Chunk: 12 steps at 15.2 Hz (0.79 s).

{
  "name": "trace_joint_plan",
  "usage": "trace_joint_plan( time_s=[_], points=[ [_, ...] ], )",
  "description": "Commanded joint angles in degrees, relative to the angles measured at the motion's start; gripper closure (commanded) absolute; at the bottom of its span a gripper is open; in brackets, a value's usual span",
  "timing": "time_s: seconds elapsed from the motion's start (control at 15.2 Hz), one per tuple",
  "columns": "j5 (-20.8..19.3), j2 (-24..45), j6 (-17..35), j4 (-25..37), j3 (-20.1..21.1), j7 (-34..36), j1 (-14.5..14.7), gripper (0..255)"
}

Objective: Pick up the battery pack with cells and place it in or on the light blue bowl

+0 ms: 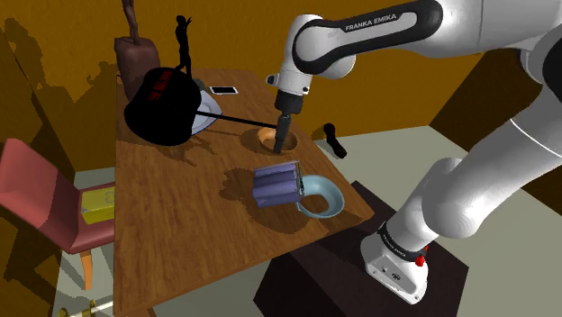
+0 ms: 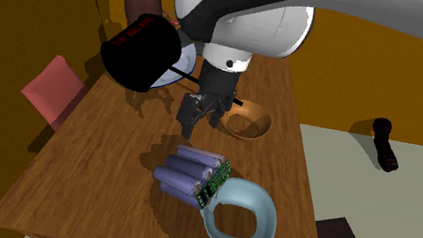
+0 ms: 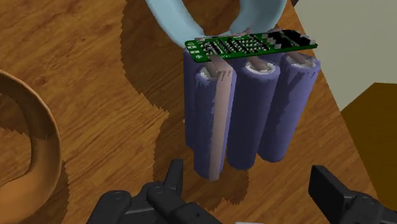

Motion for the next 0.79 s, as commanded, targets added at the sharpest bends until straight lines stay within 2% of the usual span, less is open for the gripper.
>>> trace_joint_plan(
  time_s=[0.0, 0.07, 0.53, 0.73],
  points=[
    [2.5, 7.9, -3.7, 5.1, -2.2, -10.4, -0.3, 0],
    [2.8, 9.2, -4.4, 6.1, -2.2, -11.9, -0.6, 0],
    [4.3, 10.4, 1.3, 1.8, -1.1, -12.5, 0.3, 0],
    [4.3, 10.4, 1.3, 1.8, -1.1, -12.5, 0.3, 0]
  ],
)
